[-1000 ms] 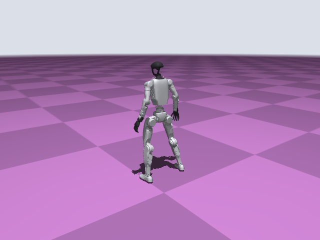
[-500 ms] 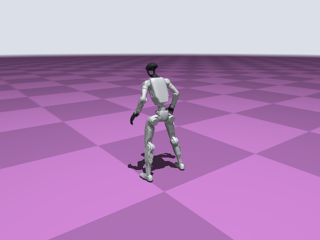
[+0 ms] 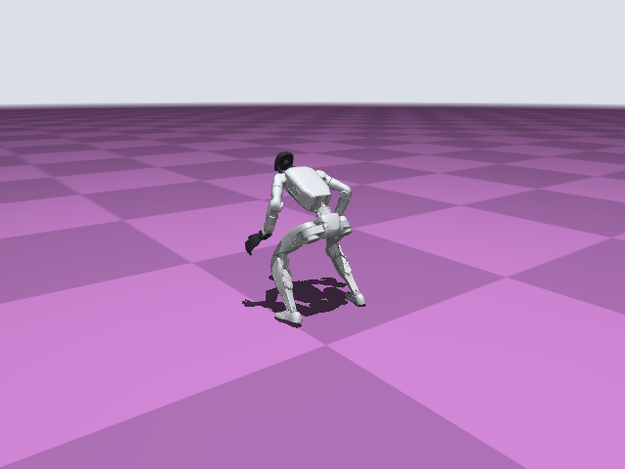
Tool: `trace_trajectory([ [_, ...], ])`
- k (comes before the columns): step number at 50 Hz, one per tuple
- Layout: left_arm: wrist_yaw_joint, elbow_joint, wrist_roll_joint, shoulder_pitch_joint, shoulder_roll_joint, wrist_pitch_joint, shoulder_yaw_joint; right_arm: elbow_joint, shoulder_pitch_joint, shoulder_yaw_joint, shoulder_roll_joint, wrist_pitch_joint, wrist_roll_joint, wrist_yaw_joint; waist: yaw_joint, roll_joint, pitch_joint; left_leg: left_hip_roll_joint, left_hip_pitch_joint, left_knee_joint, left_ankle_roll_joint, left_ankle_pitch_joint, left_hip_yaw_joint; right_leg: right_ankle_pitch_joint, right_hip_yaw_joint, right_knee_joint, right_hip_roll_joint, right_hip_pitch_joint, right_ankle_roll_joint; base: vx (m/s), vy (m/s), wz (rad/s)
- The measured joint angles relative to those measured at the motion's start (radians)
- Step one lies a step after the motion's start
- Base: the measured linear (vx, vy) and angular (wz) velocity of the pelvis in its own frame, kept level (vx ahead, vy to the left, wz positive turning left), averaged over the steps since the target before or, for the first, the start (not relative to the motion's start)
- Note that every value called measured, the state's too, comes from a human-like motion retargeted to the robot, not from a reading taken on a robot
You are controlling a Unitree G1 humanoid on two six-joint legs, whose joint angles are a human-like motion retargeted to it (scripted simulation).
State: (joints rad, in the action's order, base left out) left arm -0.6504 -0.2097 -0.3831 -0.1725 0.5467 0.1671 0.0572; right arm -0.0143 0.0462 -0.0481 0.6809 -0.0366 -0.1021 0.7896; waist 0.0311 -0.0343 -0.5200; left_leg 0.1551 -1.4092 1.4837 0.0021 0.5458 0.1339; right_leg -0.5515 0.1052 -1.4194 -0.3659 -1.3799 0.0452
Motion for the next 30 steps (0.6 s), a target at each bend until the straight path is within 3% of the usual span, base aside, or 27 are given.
trace_trajectory([
  [5, 0.038, 0.074, -0.038, -0.062, 0.098, -0.007, 0.108, 0.107, 0.014, 0.004, 0.040, -0.030, 0.091, -0.028, -0.029, 0.020, 0.027, 0.047, 0.313, -0.050, -0.008, 0.094, -0.043, -0.094, -0.040, 0.026, -0.033, 0.297, 0.013, 0.71, -0.10, -0.07],
  [7, 0.046, 0.154, -0.069, -0.012, 0.141, -0.019, 0.129, 0.242, -0.088, 0.049, 0.073, -0.021, 0.136, -0.090, -0.059, 0.032, 0.124, 0.071, 0.477, -0.224, -0.010, 0.057, -0.092, -0.042, -0.088, 0.188, -0.018, 0.447, 0.033, 1.01, -0.11, -0.41],
  [9, 0.080, 0.253, -0.047, 0.112, 0.175, -0.024, 0.130, 0.411, -0.286, 0.144, 0.075, -0.038, 0.163, -0.162, -0.077, 0.037, 0.166, 0.079, 0.778, -0.449, -0.030, -0.040, -0.144, 0.064, -0.159, 0.394, -0.021, 0.743, 0.053, 1.37, -0.07, -0.18],
  [10, 0.101, 0.297, -0.023, 0.183, 0.192, -0.026, 0.125, 0.485, -0.393, 0.193, 0.073, -0.052, 0.180, -0.203, -0.085, 0.040, 0.190, 0.076, 0.937, -0.579, -0.043, -0.127, -0.165, 0.150, -0.193, 0.515, -0.015, 0.903, 0.064, 1.52, -0.05, -0.07],
  [11, 0.128, 0.322, 0.028, 0.258, 0.208, -0.031, 0.122, 0.526, -0.498, 0.231, 0.069, -0.069, 0.208, -0.239, -0.092, 0.042, 0.235, 0.063, 1.059, -0.714, -0.062, -0.303, -0.163, 0.318, -0.211, 0.653, 0.002, 1.033, 0.073, 1.54, -0.04, 0.00],
  [13, 0.186, 0.346, 0.154, 0.402, 0.231, -0.042, 0.122, 0.559, -0.685, 0.281, 0.057, -0.092, 0.250, -0.298, -0.099, 0.047, 0.337, 0.024, 1.238, -0.963, -0.119, -0.692, -0.120, 0.733, -0.215, 0.928, 0.036, 1.240, 0.100, 1.46, -0.02, 0.21],
  [15, 0.228, 0.337, 0.285, 0.529, 0.237, -0.050, 0.126, 0.524, -0.822, 0.292, 0.032, -0.090, 0.248, -0.334, -0.094, 0.056, 0.415, -0.031, 1.326, -1.109, -0.186, -0.925, -0.043, 1.075, -0.128, 1.120, 0.073, 1.359, 0.168, 1.28, -0.01, 0.53],
  [18, 0.216, 0.248, 0.394, 0.644, 0.238, -0.069, 0.121, 0.368, -0.860, 0.263, 0.003, -0.041, 0.174, -0.351, -0.084, 0.058, 0.422, -0.054, 1.332, -1.112, -0.188, -0.840, -0.063, 1.068, 0.037, 1.127, 0.147, 1.377, 0.213, 1.05, -0.04, 0.33],
  [22, 0.249, -0.027, 0.404, 0.658, 0.207, -0.103, 0.133, 0.047, -0.687, 0.126, 0.013, 0.027, 0.093, -0.358, -0.092, 0.049, 0.364, -0.005, 1.314, -1.205, -0.166, -0.701, -0.253, 0.913, -0.137, 1.134, 0.120, 1.292, 0.176, 0.84, -0.03, -0.31],
  [25, 0.361, -0.251, 0.419, 0.628, 0.205, -0.130, 0.156, -0.166, -0.550, 0.002, 0.018, 0.049, 0.114, -0.394, -0.092, 0.056, 0.324, 0.001, 1.309, -1.334, -0.178, -0.618, -0.345, 0.802, -0.232, 1.245, 0.101, 1.258, 0.205, 0.81, -0.05, -0.21],
  [30, 0.497, -0.460, 0.533, 0.629, 0.285, -0.127, 0.190, -0.359, -0.437, -0.128, 0.046, 0.047, 0.116, -0.502, -0.133, 0.059, 0.285, 0.070, 1.259, -1.420, -0.217, -0.449, -0.461, 0.589, -0.248, 1.352, 0.132, 1.164, 0.217, 0.87, -0.14, -0.27],
])
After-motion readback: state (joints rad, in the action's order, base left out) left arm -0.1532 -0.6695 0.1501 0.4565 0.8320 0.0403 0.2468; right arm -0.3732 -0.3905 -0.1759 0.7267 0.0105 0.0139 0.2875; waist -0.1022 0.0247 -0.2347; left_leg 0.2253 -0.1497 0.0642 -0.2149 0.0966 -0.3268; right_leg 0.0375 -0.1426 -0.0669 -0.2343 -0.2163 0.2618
